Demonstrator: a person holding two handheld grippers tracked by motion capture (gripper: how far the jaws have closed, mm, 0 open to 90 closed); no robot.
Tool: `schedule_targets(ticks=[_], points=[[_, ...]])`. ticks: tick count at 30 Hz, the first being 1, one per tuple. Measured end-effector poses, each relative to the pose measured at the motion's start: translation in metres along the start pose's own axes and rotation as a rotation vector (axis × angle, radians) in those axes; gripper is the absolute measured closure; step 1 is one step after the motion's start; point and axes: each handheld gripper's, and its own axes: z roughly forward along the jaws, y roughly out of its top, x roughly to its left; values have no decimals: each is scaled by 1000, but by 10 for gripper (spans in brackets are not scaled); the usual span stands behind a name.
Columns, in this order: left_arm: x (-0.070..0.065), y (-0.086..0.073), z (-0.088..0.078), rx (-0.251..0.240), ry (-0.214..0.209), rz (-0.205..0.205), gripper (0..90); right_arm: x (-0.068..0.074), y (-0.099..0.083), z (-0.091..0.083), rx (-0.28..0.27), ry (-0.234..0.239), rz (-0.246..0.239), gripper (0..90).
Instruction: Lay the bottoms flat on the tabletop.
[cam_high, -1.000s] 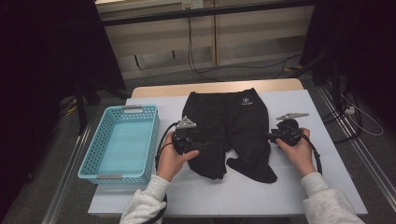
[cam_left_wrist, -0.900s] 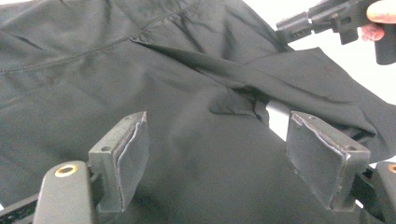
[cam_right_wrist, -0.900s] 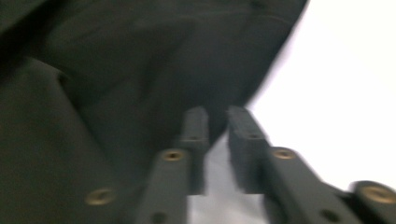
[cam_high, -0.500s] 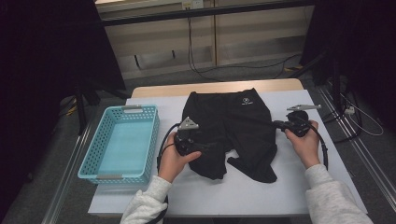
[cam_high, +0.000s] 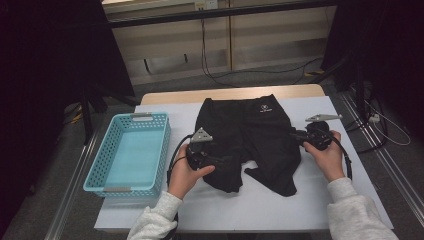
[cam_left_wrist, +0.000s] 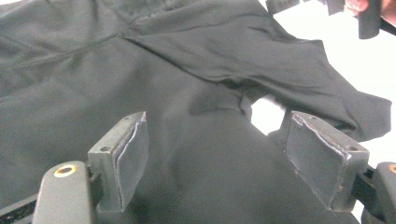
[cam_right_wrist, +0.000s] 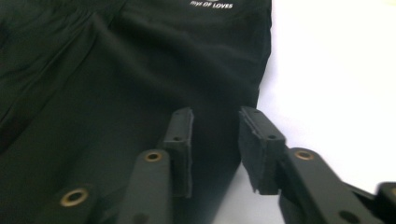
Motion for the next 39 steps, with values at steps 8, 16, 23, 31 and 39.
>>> schedule_targets(ticks=[8, 16, 23, 31, 39], points=[[-20, 9, 19, 14, -89, 46, 215, 5, -22, -36, -25, 3, 35, 515], [-32, 14, 35, 24, -142, 90, 211, 17, -41, -49, -23, 50, 38, 340], [-42, 14, 43, 22, -195, 104, 234, 30, -47, -55, -28, 77, 26, 241], [-48, 13, 41, 30, -201, 135, 335, 37, -44, -55, -55, 107, 11, 174], [-57, 10, 49, 49, -231, 156, 381, 36, -47, -58, -56, 97, 11, 164]])
